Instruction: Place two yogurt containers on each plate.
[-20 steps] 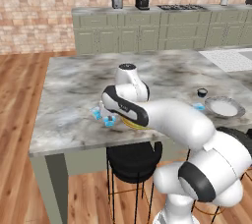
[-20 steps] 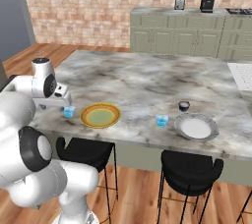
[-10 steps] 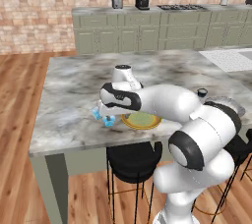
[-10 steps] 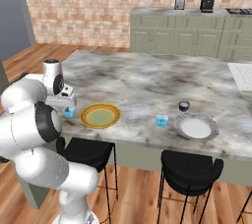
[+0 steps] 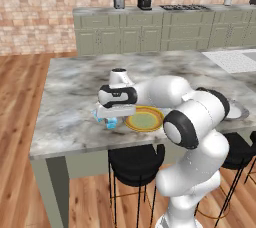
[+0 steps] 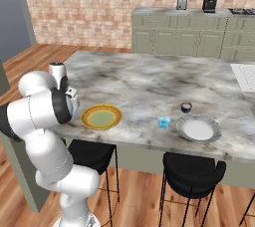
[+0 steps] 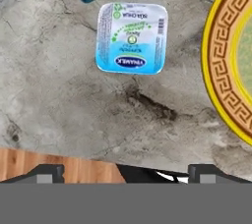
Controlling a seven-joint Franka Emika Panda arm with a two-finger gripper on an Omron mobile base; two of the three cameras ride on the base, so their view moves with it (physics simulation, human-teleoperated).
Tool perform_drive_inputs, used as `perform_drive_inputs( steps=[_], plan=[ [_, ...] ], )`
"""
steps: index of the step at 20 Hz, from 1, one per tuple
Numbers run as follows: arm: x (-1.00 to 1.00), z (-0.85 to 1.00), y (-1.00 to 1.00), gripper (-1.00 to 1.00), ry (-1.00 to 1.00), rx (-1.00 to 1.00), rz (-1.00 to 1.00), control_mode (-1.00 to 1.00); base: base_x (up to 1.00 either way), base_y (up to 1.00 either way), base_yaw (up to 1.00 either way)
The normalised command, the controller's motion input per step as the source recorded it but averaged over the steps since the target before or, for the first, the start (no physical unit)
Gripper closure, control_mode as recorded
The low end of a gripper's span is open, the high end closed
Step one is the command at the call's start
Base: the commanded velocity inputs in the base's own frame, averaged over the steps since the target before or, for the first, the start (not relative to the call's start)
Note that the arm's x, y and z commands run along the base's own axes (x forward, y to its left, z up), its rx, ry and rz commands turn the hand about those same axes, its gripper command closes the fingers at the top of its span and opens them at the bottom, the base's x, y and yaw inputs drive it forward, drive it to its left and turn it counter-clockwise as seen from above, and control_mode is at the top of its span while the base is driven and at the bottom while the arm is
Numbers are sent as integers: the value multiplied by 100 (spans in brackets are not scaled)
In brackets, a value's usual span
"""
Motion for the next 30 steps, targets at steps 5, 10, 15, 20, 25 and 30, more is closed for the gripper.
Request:
perform_drive_inputs(
  steps=[5,10,15,20,25,30],
  plan=[
    [28,-20,6,-100,3,0,0,-100,0,0,0],
    [21,-14,0,-100,1,0,0,-100,0,0,0],
    [20,-19,0,-100,0,0,0,-100,0,0,0],
    [15,-21,0,-100,0,0,0,-100,0,0,0],
    [5,-20,0,-100,0,0,0,-100,0,0,0],
    [8,-16,4,-100,0,0,0,-100,0,0,0]
  ],
)
